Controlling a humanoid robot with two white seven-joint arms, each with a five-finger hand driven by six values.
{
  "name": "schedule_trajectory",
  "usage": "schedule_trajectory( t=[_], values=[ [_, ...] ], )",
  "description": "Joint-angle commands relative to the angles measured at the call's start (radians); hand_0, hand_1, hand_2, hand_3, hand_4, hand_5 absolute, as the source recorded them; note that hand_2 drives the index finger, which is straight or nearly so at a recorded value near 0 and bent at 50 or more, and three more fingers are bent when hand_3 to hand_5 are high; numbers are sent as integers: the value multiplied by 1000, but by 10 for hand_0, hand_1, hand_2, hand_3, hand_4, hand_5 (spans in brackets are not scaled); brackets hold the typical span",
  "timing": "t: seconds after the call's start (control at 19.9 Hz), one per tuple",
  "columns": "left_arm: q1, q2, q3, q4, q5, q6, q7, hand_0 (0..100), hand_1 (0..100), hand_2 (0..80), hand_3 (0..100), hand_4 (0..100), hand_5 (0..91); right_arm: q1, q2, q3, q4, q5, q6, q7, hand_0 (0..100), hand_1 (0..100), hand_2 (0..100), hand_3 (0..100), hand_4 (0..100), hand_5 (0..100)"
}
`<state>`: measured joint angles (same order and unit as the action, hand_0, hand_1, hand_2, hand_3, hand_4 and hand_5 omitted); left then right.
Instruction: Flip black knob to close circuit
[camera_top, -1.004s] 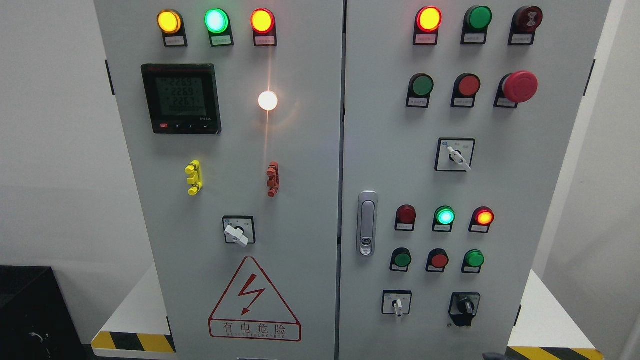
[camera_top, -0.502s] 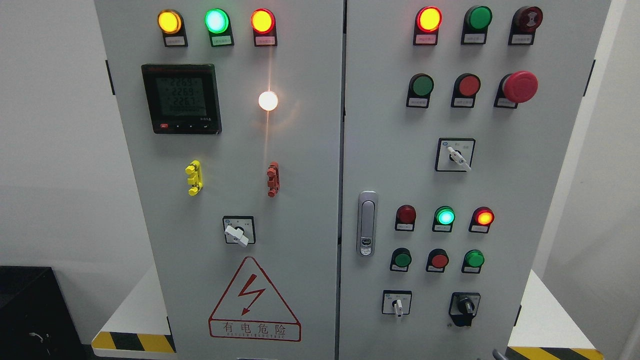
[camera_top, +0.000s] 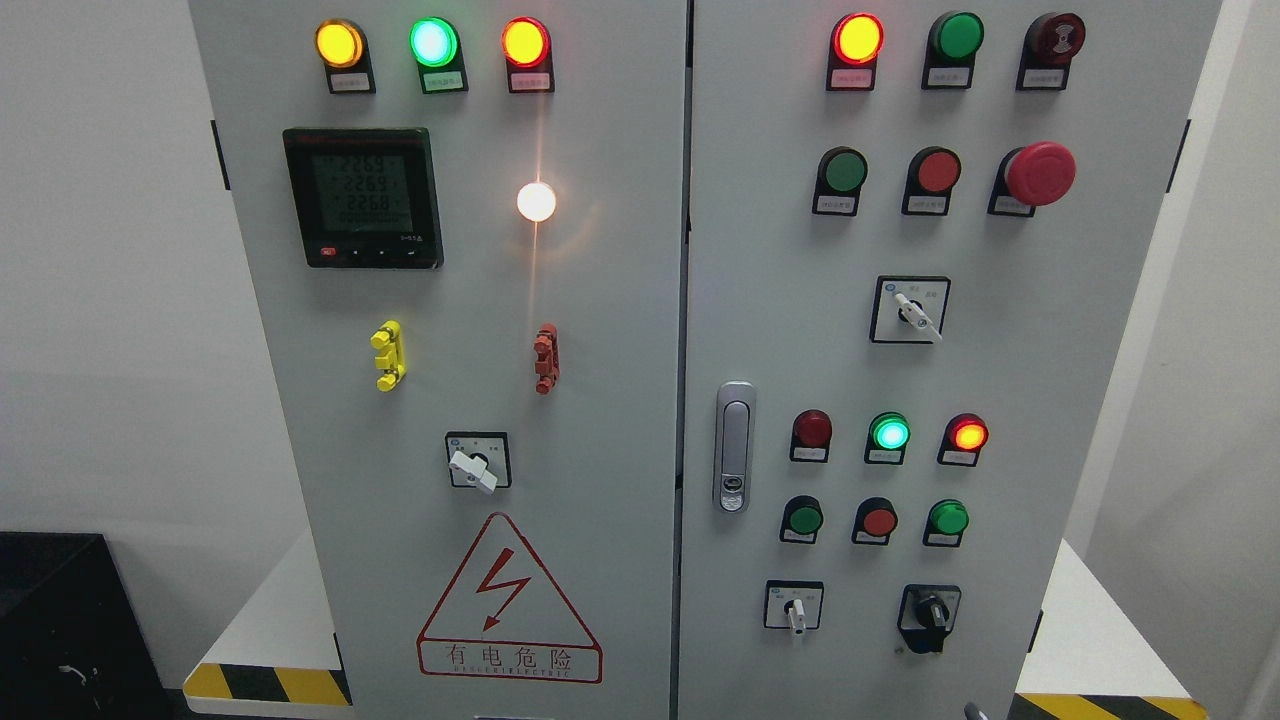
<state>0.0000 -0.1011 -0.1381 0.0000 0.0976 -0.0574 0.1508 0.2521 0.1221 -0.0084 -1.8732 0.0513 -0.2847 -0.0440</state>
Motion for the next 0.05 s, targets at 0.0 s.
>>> schedule_trajectory(
  t=[0.0],
  values=[
    [23,0,0,-29,1,1,0,120,556,0,0,0,0,9,1,31,-4,-27,-2,12,0,0,0,0,0,0]
  ],
)
